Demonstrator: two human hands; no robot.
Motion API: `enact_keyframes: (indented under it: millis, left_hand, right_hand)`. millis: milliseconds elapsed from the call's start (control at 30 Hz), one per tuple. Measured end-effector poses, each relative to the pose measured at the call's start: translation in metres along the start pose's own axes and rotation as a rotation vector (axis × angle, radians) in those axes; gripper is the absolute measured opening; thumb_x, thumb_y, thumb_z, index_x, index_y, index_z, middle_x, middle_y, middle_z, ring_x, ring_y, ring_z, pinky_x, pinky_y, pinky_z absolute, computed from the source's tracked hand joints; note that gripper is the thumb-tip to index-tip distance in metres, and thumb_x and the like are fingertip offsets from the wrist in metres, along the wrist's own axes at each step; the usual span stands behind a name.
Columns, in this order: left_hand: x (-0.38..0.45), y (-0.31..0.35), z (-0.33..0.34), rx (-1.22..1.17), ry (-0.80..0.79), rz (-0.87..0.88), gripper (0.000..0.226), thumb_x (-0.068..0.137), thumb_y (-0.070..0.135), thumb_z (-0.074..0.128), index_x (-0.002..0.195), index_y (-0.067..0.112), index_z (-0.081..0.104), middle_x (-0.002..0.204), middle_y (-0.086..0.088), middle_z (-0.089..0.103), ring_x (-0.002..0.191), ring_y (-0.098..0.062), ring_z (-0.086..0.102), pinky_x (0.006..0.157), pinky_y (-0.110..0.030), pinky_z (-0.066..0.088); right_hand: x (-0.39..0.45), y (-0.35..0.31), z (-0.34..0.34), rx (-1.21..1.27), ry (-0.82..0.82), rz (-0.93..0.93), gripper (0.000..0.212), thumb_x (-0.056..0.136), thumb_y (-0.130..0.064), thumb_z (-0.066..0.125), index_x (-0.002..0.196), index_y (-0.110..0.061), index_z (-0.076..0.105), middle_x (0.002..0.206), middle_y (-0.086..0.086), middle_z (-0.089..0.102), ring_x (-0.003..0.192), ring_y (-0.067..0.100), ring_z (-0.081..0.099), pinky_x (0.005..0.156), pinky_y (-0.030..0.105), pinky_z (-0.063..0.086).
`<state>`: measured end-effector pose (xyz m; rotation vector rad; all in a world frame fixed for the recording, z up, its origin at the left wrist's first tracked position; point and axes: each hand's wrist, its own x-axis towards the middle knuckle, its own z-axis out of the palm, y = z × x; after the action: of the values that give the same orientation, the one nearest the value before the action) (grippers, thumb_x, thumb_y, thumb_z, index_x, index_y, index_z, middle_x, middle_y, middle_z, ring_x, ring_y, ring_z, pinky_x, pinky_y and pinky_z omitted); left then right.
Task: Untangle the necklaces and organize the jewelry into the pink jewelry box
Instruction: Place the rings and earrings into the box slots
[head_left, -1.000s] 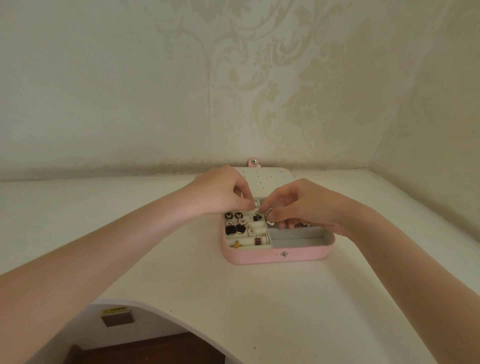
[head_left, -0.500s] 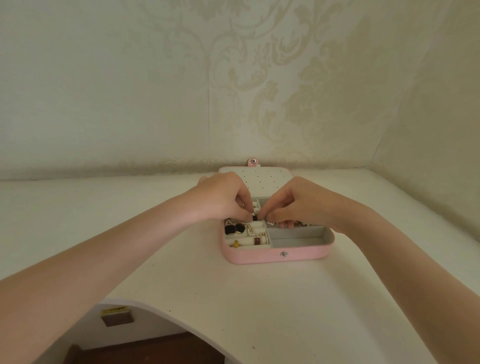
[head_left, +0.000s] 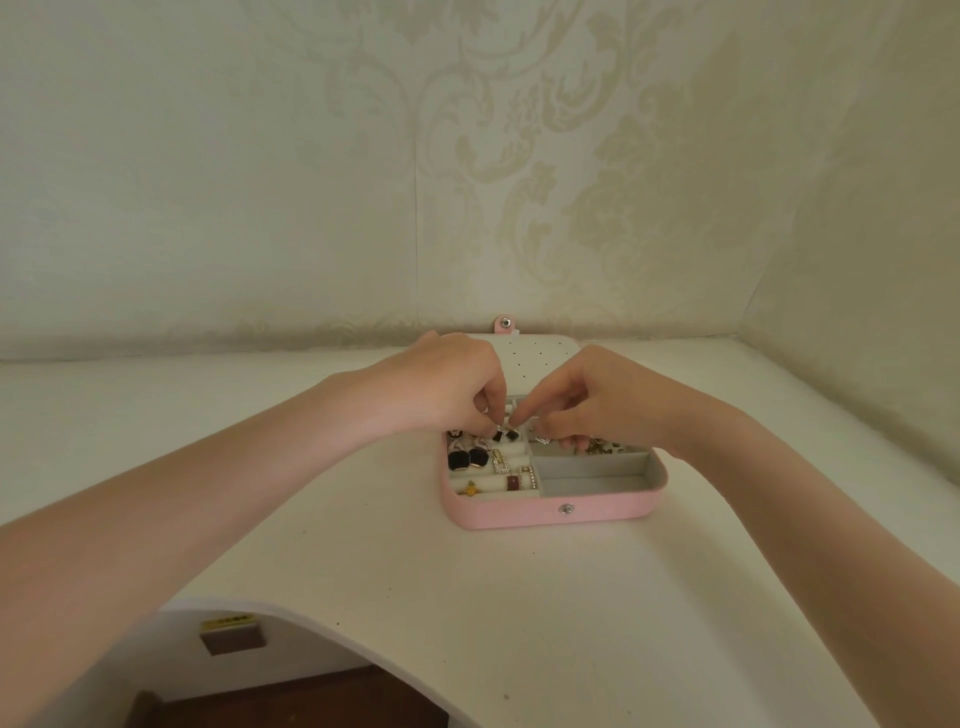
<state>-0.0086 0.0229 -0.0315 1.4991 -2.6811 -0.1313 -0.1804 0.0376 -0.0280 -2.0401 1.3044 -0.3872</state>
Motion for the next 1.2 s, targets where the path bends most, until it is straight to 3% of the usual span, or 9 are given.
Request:
enact_keyframes:
  millis: [400, 600, 733, 900, 1000, 1200]
  left_hand:
    - [0.003, 0.001, -0.002, -0.028, -0.022, 0.004, 0.009, 0.078, 0.027, 0.070, 0.087, 0.025, 0.071, 0.059, 0.013, 0.047, 0.056, 0.001, 0.042, 0.051, -0.016, 0.025]
    - [-0.002, -0.002, -0.006, -0.119, -0.009, 0.003, 0.010, 0.078, 0.022, 0.070, 0.088, 0.025, 0.072, 0.061, 0.014, 0.049, 0.057, -0.002, 0.045, 0.049, -0.012, 0.030]
    - [-0.011, -0.016, -0.017, -0.196, 0.103, -0.027, 0.010, 0.080, 0.017, 0.067, 0.085, 0.023, 0.073, 0.064, 0.016, 0.051, 0.064, -0.007, 0.048, 0.062, -0.023, 0.038]
    - [-0.024, -0.018, -0.007, -0.299, 0.096, 0.010, 0.008, 0.080, 0.019, 0.069, 0.084, 0.025, 0.074, 0.075, 0.003, 0.059, 0.072, -0.010, 0.050, 0.066, -0.024, 0.039]
    - [-0.024, -0.015, 0.001, -0.302, 0.057, 0.032, 0.007, 0.080, 0.021, 0.070, 0.085, 0.025, 0.073, 0.080, 0.000, 0.058, 0.074, -0.010, 0.050, 0.064, -0.020, 0.036]
    - [-0.022, -0.014, 0.005, -0.289, 0.001, 0.068, 0.009, 0.079, 0.020, 0.072, 0.085, 0.026, 0.074, 0.071, 0.013, 0.049, 0.071, -0.003, 0.046, 0.062, -0.013, 0.032]
  right_hand:
    - [0.003, -0.002, 0.006, -0.141, -0.047, -0.071, 0.030, 0.083, -0.001, 0.058, 0.092, -0.023, 0.075, 0.066, 0.009, 0.062, 0.046, 0.002, 0.046, 0.053, 0.009, 0.038]
    - [-0.003, -0.003, -0.003, 0.006, 0.006, -0.069, 0.026, 0.083, 0.001, 0.061, 0.093, -0.019, 0.074, 0.058, 0.003, 0.058, 0.045, 0.002, 0.049, 0.054, 0.014, 0.043]
    - [-0.004, -0.001, -0.014, 0.127, 0.139, 0.000, 0.014, 0.084, 0.004, 0.062, 0.092, -0.001, 0.072, 0.058, 0.003, 0.058, 0.043, 0.000, 0.049, 0.051, 0.010, 0.043]
    - [-0.002, -0.001, -0.005, 0.173, 0.122, 0.031, 0.012, 0.084, 0.003, 0.062, 0.089, -0.004, 0.071, 0.060, 0.002, 0.061, 0.046, 0.000, 0.053, 0.051, 0.011, 0.044]
    - [0.000, -0.002, -0.002, 0.177, 0.113, 0.028, 0.012, 0.084, 0.003, 0.063, 0.091, -0.003, 0.071, 0.061, 0.001, 0.061, 0.048, 0.001, 0.054, 0.050, 0.012, 0.044]
    - [-0.002, -0.003, -0.004, 0.172, 0.120, 0.029, 0.012, 0.084, 0.003, 0.062, 0.089, -0.004, 0.071, 0.059, -0.001, 0.060, 0.047, 0.000, 0.053, 0.051, 0.012, 0.044]
